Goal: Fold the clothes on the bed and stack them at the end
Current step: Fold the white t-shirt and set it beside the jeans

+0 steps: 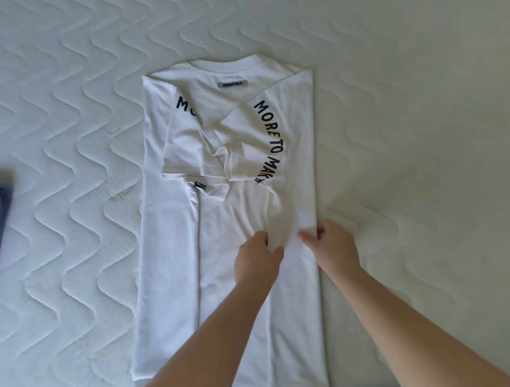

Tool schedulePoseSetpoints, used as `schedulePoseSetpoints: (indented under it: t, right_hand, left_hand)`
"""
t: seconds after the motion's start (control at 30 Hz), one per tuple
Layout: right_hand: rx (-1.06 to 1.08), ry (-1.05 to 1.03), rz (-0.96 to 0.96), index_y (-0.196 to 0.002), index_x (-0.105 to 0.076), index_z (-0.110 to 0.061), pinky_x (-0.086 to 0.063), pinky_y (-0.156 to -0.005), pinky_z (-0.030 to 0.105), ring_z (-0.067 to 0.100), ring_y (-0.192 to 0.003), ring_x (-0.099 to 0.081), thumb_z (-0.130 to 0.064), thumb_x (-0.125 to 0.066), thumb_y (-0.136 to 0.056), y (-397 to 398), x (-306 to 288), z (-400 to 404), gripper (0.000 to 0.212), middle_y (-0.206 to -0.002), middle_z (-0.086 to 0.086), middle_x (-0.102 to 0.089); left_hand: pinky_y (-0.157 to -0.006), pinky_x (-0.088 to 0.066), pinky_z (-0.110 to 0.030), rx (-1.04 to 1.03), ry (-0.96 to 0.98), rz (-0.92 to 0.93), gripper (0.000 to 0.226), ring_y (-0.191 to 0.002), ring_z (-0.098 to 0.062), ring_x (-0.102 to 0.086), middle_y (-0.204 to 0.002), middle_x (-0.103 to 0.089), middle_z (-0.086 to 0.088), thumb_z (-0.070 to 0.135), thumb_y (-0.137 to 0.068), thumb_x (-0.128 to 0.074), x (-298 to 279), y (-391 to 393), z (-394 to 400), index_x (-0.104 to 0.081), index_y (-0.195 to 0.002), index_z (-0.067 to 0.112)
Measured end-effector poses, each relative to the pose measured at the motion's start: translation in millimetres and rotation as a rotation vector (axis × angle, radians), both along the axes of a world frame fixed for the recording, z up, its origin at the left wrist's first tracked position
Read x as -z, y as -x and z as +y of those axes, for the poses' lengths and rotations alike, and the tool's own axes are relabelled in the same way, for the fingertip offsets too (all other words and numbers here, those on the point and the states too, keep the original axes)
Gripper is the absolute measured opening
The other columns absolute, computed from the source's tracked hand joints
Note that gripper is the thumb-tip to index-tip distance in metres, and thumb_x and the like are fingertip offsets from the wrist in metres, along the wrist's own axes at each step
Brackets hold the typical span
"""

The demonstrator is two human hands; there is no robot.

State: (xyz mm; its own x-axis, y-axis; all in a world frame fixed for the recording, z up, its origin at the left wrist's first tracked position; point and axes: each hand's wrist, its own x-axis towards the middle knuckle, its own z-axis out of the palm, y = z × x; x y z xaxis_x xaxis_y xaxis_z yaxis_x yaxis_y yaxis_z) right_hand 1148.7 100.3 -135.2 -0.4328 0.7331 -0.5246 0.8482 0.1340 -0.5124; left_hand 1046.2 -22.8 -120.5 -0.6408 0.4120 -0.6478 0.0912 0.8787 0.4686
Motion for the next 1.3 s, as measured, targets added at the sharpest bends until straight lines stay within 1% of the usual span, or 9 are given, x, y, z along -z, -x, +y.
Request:
schedulePoseSetpoints:
  t: [0.1,0.27,0.4,0.53,0.7,0.83,0.97,1.13,1.3]
  right_hand:
    - [-0.043,0.076,-0.092,-0.069,-0.06,-0.019,-0.037,-0.052,0.028,0.019,-0.065,-0.06,-0.044,-0.069,-0.083,-9,-6,-6,0.03,-0.064,-0.006,-0.062]
    - [-0.096,0.29,-0.114,-0.094,-0.075,-0.016,-0.046,-0.063,0.026,0.019,-0.08,-0.069,-0.036,-0.076,-0.08,-41,-23,-30,0.025,-0.086,0.002,-0.074]
    - [-0.068,0.443,-0.171,-0.095,-0.071,-0.013,-0.058,-0.078,0.038,0.022,-0.082,-0.07,-0.034,-0.077,-0.08,-74,-27,-63,0.026,-0.092,0.006,-0.074]
    - [-0.044,0.452,-0.146,-0.098,-0.07,-0.018,-0.055,-0.074,0.031,0.017,-0.084,-0.069,-0.034,-0.077,-0.081,-98,-31,-91,0.025,-0.091,-0.001,-0.072]
    - [-0.086,0.5,-0.256,-0.104,-0.068,-0.012,-0.055,-0.079,0.034,0.022,-0.088,-0.068,-0.037,-0.067,-0.089,-124,-33,-115,0.03,-0.094,0.003,-0.071]
    - [-0.056,0.418,-0.191,-0.09,-0.063,-0.023,-0.039,-0.054,0.022,0.013,-0.073,-0.063,-0.041,-0.063,-0.092,-144,-37,-128,0.019,-0.077,-0.01,-0.063]
    - [-0.11,0.5,-0.21,-0.11,-0.065,-0.015,-0.053,-0.074,0.034,0.021,-0.082,-0.067,-0.035,-0.065,-0.092,-154,-35,-138,0.026,-0.093,0.0,-0.069]
    - [-0.085,0.501,-0.265,-0.093,-0.06,-0.011,-0.056,-0.075,0.042,0.026,-0.076,-0.072,-0.03,-0.061,-0.095,-159,-38,-142,0.02,-0.085,0.011,-0.071]
    - [-0.149,0.413,-0.312,-0.089,-0.057,-0.02,-0.041,-0.06,0.029,0.023,-0.084,-0.063,-0.035,-0.064,-0.09,-155,-41,-148,0.017,-0.089,0.003,-0.068]
  left_hand:
    - [-0.068,-0.044,-0.027,-0.003,-0.021,-0.052,0.017,-0.083,-0.017,-0.061,-0.079,-0.061,0.009,0.036,-0.089,-0.064,0,-5,-15,-0.063,-0.091,0.02]
    - [-0.069,-0.043,-0.022,-0.031,-0.097,-0.197,0.02,-0.082,-0.012,-0.061,-0.081,-0.063,0.013,0.031,-0.085,-0.071,-5,-34,-57,-0.068,-0.102,0.02]
    - [-0.064,-0.053,-0.022,-0.125,-0.141,-0.29,0.016,-0.08,-0.011,-0.065,-0.086,-0.069,0.01,0.03,-0.085,-0.073,-4,-57,-90,-0.068,-0.099,0.023]
    - [-0.078,-0.057,-0.03,-0.167,-0.16,-0.371,0.012,-0.084,-0.012,-0.066,-0.091,-0.071,0.008,0.025,-0.086,-0.072,-5,-76,-114,-0.067,-0.097,0.03]
    - [-0.078,-0.056,-0.031,-0.175,-0.09,-0.353,0.015,-0.084,-0.013,-0.065,-0.091,-0.071,0.005,0.028,-0.088,-0.069,-5,-105,-133,-0.068,-0.103,0.026]
    - [-0.073,-0.05,-0.029,-0.21,-0.018,-0.34,0.023,-0.082,-0.018,-0.064,-0.087,-0.07,0.0,0.038,-0.094,-0.061,-4,-124,-145,-0.072,-0.099,0.019]
    - [-0.08,-0.053,-0.033,-0.169,0.028,-0.35,0.025,-0.087,-0.018,-0.065,-0.092,-0.071,-0.001,0.037,-0.092,-0.063,-2,-131,-156,-0.072,-0.103,0.017]
    - [-0.056,-0.043,-0.025,-0.041,0.122,-0.343,0.021,-0.046,0.002,-0.057,-0.067,-0.069,0.003,0.037,-0.09,-0.064,-6,-137,-166,-0.063,-0.085,0.017]
    - [-0.056,-0.038,-0.023,-0.066,0.122,-0.196,0.024,-0.074,-0.012,-0.062,-0.079,-0.067,0.004,0.044,-0.094,-0.056,-20,-129,-186,-0.059,-0.085,0.022]
